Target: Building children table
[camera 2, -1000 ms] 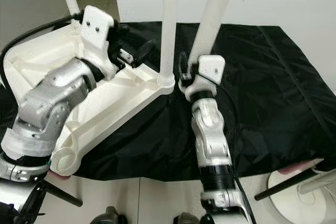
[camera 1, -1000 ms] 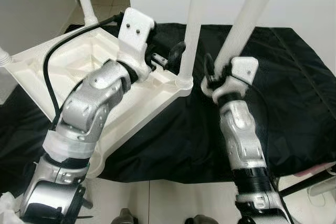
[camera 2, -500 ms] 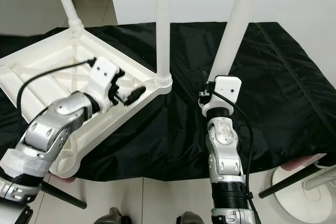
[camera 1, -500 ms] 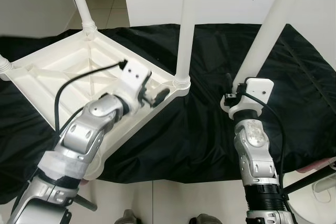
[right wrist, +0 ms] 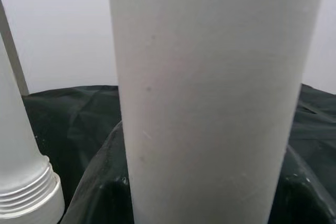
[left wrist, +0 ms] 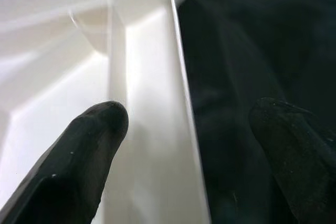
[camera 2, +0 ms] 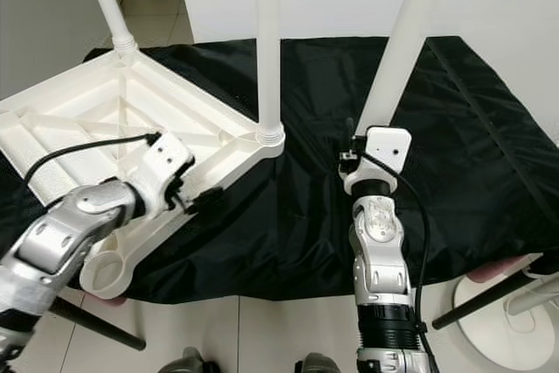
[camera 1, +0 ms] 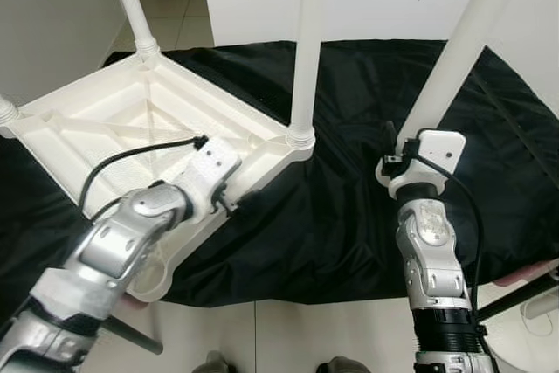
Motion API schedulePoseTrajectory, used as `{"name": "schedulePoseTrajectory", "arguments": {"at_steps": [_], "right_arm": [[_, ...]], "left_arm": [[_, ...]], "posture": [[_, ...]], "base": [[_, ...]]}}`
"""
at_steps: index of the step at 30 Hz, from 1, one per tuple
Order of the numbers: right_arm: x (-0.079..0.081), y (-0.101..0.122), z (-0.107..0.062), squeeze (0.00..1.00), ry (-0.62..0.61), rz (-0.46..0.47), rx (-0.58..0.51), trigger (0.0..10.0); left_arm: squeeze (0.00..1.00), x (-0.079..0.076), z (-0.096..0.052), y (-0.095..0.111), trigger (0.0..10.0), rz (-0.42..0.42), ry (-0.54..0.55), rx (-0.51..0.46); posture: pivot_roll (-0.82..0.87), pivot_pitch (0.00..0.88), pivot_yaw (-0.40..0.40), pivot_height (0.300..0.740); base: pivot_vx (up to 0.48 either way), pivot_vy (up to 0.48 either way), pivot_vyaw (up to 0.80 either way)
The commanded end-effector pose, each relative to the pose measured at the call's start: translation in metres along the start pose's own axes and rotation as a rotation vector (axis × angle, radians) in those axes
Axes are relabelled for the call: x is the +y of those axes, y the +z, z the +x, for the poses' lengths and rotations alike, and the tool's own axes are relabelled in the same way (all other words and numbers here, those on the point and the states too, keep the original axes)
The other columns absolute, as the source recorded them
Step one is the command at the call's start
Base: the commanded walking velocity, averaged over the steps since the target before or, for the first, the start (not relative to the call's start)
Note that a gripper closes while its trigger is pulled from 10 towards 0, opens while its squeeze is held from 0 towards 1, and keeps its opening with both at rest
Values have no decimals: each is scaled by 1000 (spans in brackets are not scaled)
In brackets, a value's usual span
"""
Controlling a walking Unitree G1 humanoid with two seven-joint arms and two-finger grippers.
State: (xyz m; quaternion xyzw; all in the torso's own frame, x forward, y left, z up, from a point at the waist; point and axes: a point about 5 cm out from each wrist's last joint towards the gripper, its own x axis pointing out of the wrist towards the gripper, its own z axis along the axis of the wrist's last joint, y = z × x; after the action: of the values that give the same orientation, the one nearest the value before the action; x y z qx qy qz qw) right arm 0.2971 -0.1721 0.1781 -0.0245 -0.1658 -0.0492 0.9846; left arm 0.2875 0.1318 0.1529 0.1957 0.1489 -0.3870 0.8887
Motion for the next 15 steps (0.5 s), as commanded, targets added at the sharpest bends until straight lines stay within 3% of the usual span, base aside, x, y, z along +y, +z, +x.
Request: {"name": "schedulePoseTrajectory", "arguments": {"at_steps": [1,7,15], "right_arm": [[2,4,1,0,3,-5,-21,10000],[1,4,2,0,1,-7,-21,10000],[2,4,3,0,14,-13,-20,10000]], "left_arm": [[0,0,-4,-2,10000,7,-5,22],[0,3,-21,-6,10000,21,-15,29],[0,3,-28,-22,10000,4,-8,114]], "posture": [[-79,6,77,740],[-75,2,74,740],[-72,0,76,740]], "base": [[0,0,0],[0,0,0],[0,0,0]]}}
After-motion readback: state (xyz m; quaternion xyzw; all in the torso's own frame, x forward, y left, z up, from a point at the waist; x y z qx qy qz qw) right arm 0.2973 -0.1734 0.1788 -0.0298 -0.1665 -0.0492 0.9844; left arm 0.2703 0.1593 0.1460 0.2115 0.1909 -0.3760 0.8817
